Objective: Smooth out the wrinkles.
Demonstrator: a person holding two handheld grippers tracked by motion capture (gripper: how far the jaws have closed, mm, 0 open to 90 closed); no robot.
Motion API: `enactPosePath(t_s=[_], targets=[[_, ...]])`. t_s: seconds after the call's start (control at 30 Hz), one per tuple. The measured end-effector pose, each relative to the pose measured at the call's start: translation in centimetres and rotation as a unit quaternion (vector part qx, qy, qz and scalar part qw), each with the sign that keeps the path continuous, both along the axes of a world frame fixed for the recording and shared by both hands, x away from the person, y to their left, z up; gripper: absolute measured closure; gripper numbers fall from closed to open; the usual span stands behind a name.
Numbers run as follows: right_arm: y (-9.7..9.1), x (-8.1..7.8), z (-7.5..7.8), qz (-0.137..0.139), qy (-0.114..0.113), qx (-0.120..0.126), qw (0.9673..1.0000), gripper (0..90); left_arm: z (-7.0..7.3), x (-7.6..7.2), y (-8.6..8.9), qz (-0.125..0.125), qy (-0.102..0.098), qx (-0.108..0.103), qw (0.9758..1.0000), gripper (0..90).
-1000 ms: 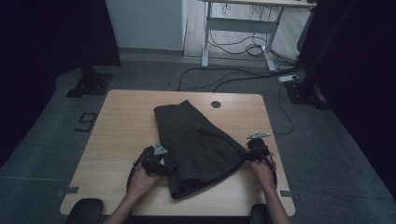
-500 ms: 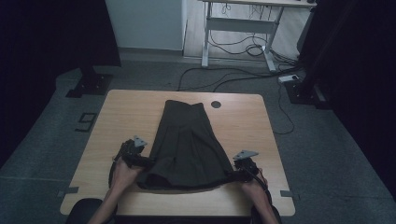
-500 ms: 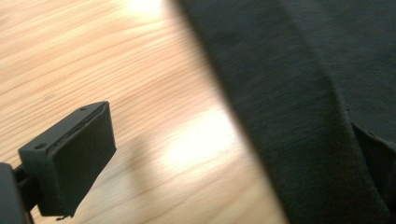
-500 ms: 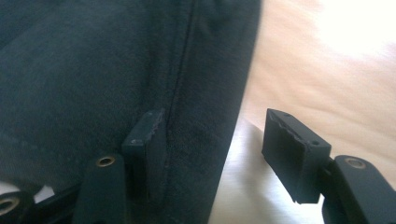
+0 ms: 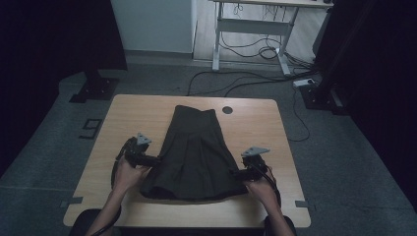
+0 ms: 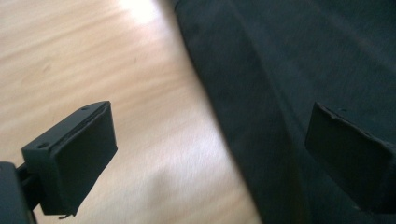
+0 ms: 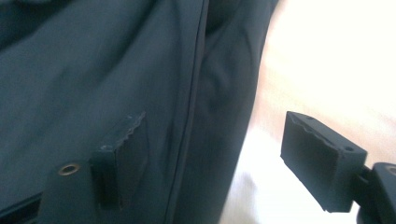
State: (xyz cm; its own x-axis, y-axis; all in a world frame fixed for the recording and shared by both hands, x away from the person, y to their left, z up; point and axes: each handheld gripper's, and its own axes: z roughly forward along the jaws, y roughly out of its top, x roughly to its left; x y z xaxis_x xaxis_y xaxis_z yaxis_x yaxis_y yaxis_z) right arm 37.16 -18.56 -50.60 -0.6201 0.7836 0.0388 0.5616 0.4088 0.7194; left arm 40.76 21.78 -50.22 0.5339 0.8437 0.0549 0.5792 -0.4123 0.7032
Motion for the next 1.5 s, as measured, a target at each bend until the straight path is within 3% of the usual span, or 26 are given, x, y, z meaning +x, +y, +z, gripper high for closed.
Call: enactPosePath(t_s=[0.13, 0.27, 0.37, 0.47, 0.63, 0.8, 1.37, 1.5], targets=[[1.8, 2.6, 0.0, 0.003, -0.003, 0.011, 0.9999, 23.3, -1.3, 1.8, -0.8, -0.007, 0.021, 0.007, 0.9997, 3.0], [2.9, 4.8, -0.8, -0.008, -0.006, -0.002, 0.9999, 25.2, -3.0, 2.4, -0.9, -0.009, 0.035, 0.012, 0.9993, 6.2], [2.9, 5.8, -2.0, -0.014, 0.007, -0.020, 0.9997, 25.2, -3.8, 2.4, -0.4, -0.002, 0.044, -0.020, 0.9988, 7.2], [2.7, 5.8, -3.1, -0.015, 0.015, -0.032, 0.9993, 25.4, -4.0, 2.1, -0.2, -0.001, 0.044, -0.027, 0.9987, 7.7], [2.2, 5.0, -3.8, -0.026, 0.012, -0.011, 0.9995, 26.9, -4.0, 1.3, -0.3, 0.000, 0.039, -0.025, 0.9989, 7.8], [1.9, 3.5, -3.9, -0.018, 0.012, -0.004, 0.9998, 29.1, -4.0, -0.1, -0.5, -0.005, 0.035, -0.018, 0.9992, 7.8], [1.1, -3.2, -3.9, 0.013, 0.014, -0.009, 0.9998, 28.8, -3.8, -6.4, -0.8, -0.037, 0.039, -0.011, 0.9985, 9.7], [0.7, -4.8, -4.0, 0.021, 0.011, -0.006, 0.9997, 28.4, -3.9, -7.9, -0.8, -0.043, 0.043, -0.021, 0.9980, 9.7]])
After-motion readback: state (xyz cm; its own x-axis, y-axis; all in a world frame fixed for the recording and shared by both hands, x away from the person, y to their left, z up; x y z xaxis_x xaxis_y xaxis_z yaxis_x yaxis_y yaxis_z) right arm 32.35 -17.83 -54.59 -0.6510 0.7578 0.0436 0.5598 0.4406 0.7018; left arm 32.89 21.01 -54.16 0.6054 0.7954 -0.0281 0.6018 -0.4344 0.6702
